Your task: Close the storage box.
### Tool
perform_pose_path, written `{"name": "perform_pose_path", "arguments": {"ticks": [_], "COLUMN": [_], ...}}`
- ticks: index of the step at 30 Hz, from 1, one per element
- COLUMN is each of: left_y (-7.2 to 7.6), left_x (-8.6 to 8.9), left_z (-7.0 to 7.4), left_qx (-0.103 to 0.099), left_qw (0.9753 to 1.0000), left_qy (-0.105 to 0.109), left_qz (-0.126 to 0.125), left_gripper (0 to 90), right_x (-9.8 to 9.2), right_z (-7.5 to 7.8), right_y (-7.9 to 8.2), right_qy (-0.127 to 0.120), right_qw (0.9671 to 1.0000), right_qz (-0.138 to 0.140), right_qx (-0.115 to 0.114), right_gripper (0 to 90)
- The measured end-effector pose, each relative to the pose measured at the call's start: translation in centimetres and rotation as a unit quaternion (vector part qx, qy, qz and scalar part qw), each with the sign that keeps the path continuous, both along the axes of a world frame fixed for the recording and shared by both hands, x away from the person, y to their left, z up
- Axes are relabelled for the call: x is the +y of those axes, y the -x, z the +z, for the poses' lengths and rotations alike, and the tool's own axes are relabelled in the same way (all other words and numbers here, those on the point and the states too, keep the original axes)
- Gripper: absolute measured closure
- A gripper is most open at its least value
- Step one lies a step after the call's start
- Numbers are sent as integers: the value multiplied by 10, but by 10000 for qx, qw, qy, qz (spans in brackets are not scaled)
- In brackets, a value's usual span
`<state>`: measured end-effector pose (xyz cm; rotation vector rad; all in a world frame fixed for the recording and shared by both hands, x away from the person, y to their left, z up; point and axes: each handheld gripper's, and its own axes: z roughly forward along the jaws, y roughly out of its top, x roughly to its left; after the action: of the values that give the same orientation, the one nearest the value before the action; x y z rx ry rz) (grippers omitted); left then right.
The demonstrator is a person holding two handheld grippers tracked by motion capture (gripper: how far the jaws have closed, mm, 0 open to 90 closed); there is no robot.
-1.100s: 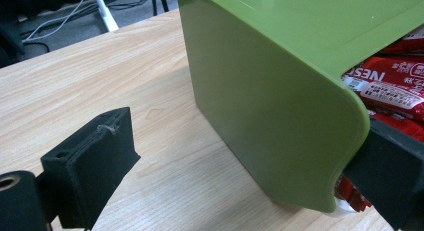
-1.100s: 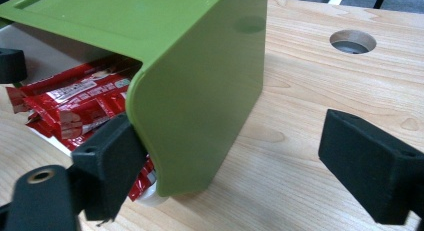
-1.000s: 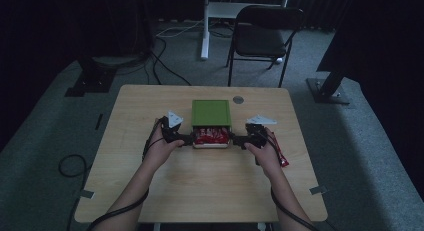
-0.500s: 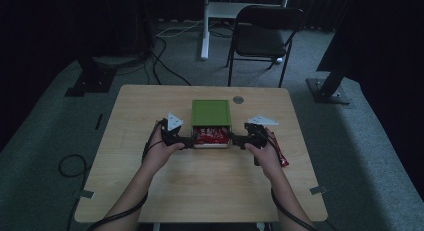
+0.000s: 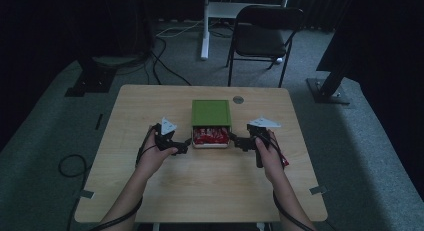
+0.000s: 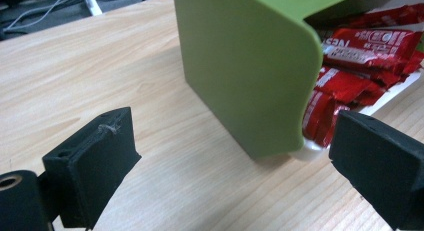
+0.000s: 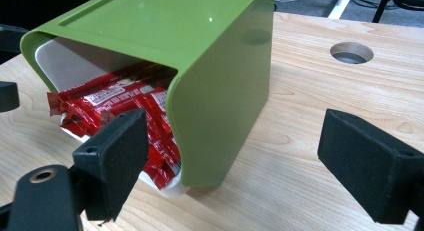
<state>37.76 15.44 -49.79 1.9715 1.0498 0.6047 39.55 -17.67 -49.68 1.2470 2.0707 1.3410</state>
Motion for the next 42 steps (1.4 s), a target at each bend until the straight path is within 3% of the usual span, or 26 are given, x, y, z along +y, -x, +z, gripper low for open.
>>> {"name": "perform_pose_path", "arguments": {"ticks": [11, 25, 42], "left_y": [9, 20, 38], "left_x": [11, 26, 52], "left_z": [-5, -22, -37], "left_qx": [115, 293, 525], "left_qw": [9999, 9993, 9967], "left_qy": [15, -18, -49], "left_qz": [57, 252, 623], "left_gripper": [55, 55, 55], "right_x": [-11, -35, -60], "right_z": [-5, -23, -43], "right_y": [10, 23, 39], "right_qy": [176, 393, 632], "right_qw": [9998, 9987, 9965], "right_qz": [-78, -236, -419], "right_qx": [32, 200, 360], "right_gripper": [125, 129, 130]}}
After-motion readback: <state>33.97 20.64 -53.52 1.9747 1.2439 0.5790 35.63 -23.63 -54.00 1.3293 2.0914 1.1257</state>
